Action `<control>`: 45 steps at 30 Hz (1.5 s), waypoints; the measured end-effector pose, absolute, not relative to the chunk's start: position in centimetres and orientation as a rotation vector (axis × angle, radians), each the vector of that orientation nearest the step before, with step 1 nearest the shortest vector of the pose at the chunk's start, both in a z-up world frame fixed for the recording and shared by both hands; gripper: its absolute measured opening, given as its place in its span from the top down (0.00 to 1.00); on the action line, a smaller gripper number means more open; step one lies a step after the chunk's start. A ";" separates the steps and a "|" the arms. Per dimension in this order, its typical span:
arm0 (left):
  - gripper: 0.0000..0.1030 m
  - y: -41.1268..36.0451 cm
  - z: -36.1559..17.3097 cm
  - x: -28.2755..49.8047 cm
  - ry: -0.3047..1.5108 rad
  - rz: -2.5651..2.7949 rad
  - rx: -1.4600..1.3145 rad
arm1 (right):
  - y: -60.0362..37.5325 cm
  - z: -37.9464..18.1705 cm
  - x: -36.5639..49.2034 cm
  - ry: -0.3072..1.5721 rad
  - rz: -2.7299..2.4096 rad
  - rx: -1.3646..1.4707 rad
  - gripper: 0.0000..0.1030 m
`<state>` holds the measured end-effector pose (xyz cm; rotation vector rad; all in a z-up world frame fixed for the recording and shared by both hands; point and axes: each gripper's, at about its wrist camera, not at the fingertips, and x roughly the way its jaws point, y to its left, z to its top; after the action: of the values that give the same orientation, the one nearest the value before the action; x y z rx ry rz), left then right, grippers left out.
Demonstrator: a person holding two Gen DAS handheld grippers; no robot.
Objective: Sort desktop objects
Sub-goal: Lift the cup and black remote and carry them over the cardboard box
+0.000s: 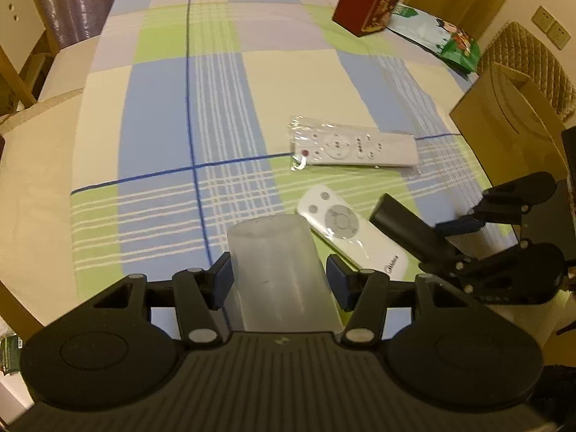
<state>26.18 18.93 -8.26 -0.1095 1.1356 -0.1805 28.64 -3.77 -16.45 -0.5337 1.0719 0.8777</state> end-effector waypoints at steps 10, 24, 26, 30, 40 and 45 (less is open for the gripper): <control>0.51 17.2 -7.0 24.7 1.117 -0.200 -0.076 | -5.7 -15.2 28.2 1.213 0.817 -0.239 0.64; 0.51 11.1 -4.0 24.3 1.051 -0.321 0.011 | -16.3 -5.5 26.1 1.042 0.777 0.152 0.64; 0.51 9.3 -3.1 24.8 1.029 -0.361 0.031 | -18.6 -4.2 26.0 1.006 0.745 0.189 0.64; 0.51 5.8 -1.6 25.8 0.989 -0.437 0.073 | -23.5 -1.6 26.0 0.942 0.670 0.243 0.64; 0.51 -4.3 1.9 29.0 0.870 -0.616 0.164 | -33.9 1.1 27.8 0.890 0.482 0.229 0.64; 0.51 -8.6 2.9 30.6 0.837 -0.661 0.195 | -35.8 -0.7 28.9 0.954 0.478 0.157 0.64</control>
<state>30.65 -8.60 2.90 0.1952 0.8372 -0.6608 28.86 -35.77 -0.68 0.1574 0.9541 0.4778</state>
